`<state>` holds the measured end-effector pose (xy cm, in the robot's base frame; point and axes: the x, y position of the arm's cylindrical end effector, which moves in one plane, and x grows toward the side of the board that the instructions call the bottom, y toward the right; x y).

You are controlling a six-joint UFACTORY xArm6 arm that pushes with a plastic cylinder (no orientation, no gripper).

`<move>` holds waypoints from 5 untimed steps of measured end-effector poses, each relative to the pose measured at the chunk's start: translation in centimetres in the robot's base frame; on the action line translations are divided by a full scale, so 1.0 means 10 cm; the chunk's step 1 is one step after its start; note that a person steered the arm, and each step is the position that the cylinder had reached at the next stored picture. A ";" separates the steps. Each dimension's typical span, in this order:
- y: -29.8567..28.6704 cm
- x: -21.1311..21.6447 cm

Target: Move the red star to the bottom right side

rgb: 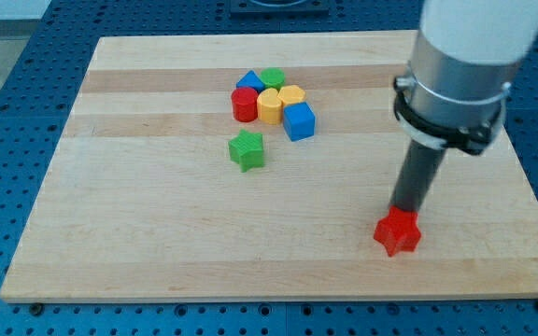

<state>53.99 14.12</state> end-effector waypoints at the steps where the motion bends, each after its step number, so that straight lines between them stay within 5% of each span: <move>1: 0.00 0.13; 3: -1.05 0.07; 5: -1.21 0.29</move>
<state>56.92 2.01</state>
